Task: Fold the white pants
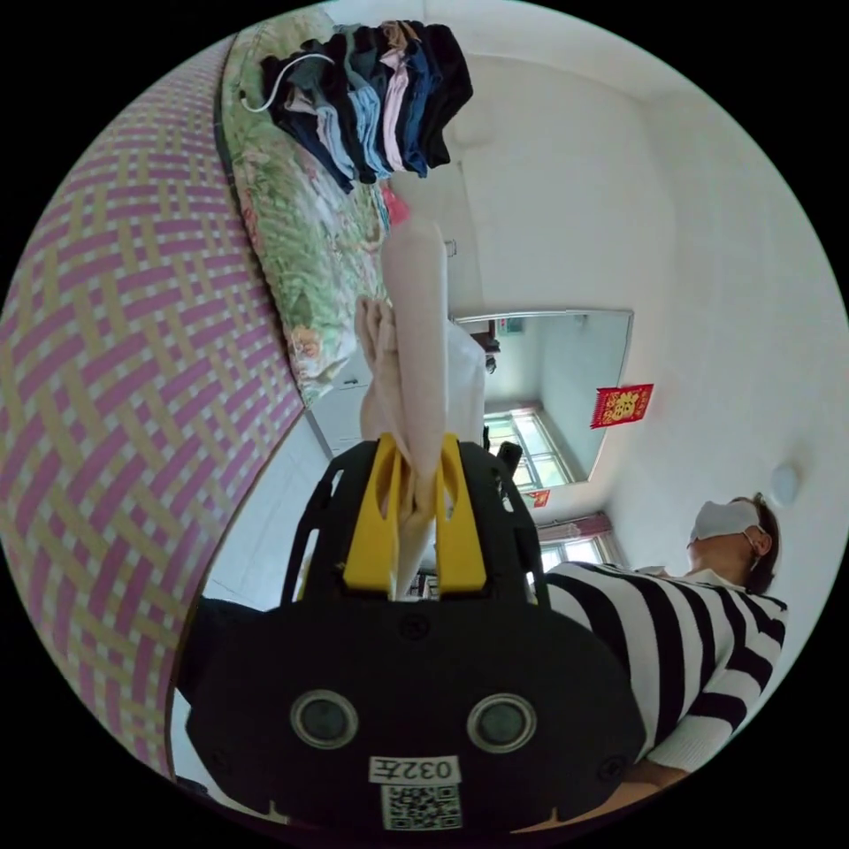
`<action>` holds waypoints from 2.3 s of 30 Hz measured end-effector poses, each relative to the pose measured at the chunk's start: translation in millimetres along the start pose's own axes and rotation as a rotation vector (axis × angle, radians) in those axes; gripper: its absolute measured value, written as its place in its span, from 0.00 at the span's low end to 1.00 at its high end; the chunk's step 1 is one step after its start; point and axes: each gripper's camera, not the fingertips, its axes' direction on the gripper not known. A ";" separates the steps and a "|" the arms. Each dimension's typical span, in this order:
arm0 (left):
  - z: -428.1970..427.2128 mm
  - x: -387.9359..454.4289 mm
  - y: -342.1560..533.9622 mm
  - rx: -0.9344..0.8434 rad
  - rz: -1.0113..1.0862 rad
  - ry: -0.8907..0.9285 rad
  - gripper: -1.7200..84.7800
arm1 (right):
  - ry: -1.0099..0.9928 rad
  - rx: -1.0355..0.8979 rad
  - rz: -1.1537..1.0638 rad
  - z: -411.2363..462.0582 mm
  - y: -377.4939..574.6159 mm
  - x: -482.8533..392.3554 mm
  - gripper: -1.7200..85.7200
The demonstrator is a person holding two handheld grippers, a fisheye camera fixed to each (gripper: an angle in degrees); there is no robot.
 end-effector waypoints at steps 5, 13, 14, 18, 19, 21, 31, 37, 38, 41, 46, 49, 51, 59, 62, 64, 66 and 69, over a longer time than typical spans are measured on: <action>2.4 -77.3 -49.3 0.046 0.067 0.022 0.04 | 0.025 -0.004 -0.045 -29.8 -41.1 -30.8 0.07; 23.3 -180.3 -115.3 0.114 0.098 0.081 0.04 | 0.078 -0.064 -0.093 -86.5 -119.0 -73.1 0.07; 24.8 -193.5 -123.1 0.134 0.090 0.086 0.04 | 0.069 -0.072 -0.095 -93.7 -131.4 -77.5 0.07; 24.9 -217.5 -148.5 0.175 0.121 0.059 0.04 | 0.026 -0.106 -0.141 -117.1 -175.2 -92.2 0.07; 23.4 -224.3 -159.3 0.191 0.130 0.056 0.04 | 0.006 -0.119 -0.163 -125.4 -193.6 -96.4 0.07; 21.6 -231.3 -177.6 0.221 0.143 0.053 0.04 | -0.044 -0.137 -0.188 -137.2 -225.1 -100.8 0.07; 16.2 -210.8 -326.8 0.413 0.198 0.002 0.04 | -0.351 -0.203 -0.343 -194.9 -469.4 -142.9 0.07; 18.0 -239.2 -411.1 0.467 0.113 -0.031 0.04 | -0.443 -0.284 -0.297 -190.3 -589.9 -151.9 0.08; 19.9 -252.4 -422.1 0.467 0.094 -0.068 0.04 | -0.454 -0.316 -0.263 -180.8 -605.9 -144.3 0.08; 26.1 -314.6 -445.6 0.444 -0.009 -0.240 0.05 | -0.432 -0.431 -0.170 -139.9 -629.0 -104.8 0.08; 37.7 -443.4 -444.3 0.460 -0.062 -0.099 0.07 | -0.445 -0.484 0.071 -76.0 -614.3 -3.6 0.06; 50.3 -466.0 -434.5 0.453 -0.019 -0.102 0.07 | -0.520 -0.458 0.059 -73.2 -606.0 2.2 0.06; 59.2 -473.5 -427.2 0.459 -0.012 -0.122 0.07 | -0.476 -0.453 0.023 -74.4 -606.1 -7.1 0.07; 102.3 -379.6 -337.4 0.712 0.376 -0.743 0.02 | -0.052 0.024 -0.444 -159.4 -536.9 -106.2 0.05; 161.5 -349.8 -341.9 0.609 0.586 -0.903 0.01 | 0.027 0.165 -0.730 -137.1 -469.0 -168.5 0.05; 196.1 -353.4 -354.1 0.507 0.624 -0.985 0.01 | 0.082 0.210 -0.828 -103.5 -430.1 -195.3 0.05; 222.5 -372.0 -363.0 0.482 0.573 -1.159 0.01 | 0.152 0.242 -0.855 -62.9 -400.3 -210.6 0.02; 255.6 -427.9 -368.3 0.316 0.502 -1.514 0.01 | 0.289 0.132 -0.867 8.6 -376.8 -223.5 0.01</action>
